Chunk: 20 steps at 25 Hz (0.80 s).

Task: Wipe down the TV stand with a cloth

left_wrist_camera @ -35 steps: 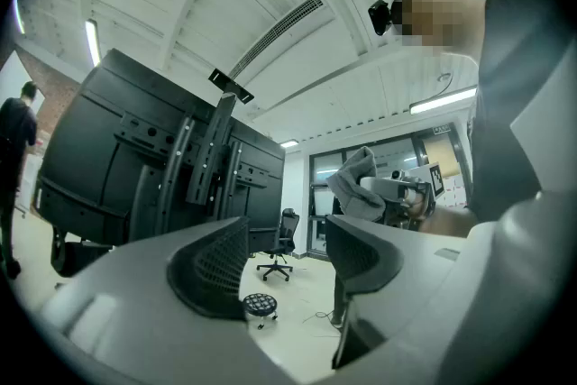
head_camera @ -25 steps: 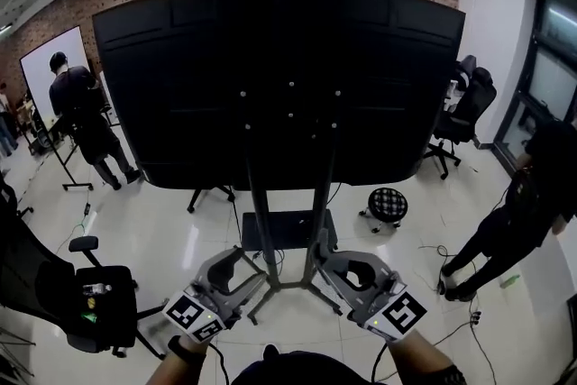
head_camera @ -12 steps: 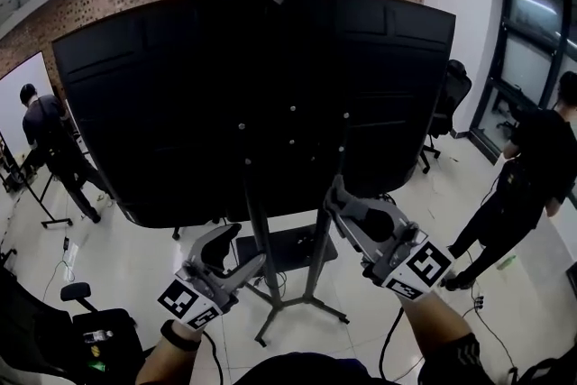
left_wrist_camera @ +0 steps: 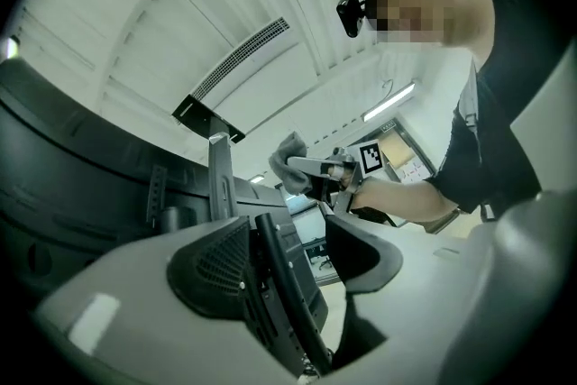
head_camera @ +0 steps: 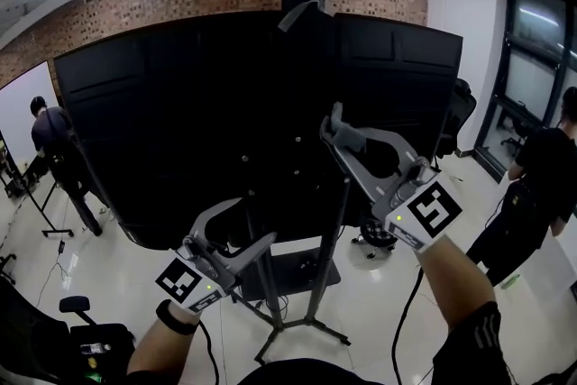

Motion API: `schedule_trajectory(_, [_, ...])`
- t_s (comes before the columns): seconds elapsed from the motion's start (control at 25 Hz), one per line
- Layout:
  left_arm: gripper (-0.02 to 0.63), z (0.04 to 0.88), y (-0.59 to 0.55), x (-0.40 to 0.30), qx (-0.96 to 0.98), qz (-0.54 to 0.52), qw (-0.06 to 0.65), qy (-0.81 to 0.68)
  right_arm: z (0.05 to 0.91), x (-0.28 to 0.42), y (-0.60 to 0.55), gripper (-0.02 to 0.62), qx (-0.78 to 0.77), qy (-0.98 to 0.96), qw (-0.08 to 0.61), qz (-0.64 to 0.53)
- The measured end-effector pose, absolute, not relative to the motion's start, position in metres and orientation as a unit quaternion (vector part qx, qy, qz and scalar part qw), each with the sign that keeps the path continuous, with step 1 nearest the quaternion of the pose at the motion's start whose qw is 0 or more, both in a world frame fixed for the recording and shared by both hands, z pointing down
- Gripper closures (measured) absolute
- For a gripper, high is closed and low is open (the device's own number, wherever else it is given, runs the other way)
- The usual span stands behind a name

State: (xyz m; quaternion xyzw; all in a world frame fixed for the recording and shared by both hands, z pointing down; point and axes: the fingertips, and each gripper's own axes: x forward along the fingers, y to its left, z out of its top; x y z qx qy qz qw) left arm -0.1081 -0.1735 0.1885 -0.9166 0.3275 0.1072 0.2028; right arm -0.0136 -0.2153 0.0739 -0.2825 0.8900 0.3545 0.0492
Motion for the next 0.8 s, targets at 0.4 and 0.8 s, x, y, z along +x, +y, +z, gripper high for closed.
schedule_trajectory(0.4, [0.319,0.129,-0.199,-0.081,-0.905,0.091,0.256,0.327,-0.038,-0.030,-0.269,0.571,-0.284,0.846,0.025,0.450])
schedule_trajectory(0.8, [0.319,0.058,-0.217,-0.068,-0.884,0.093,0.302,0.344,-0.125,-0.053,-0.305,0.571,-0.314,0.796,-0.021,0.517])
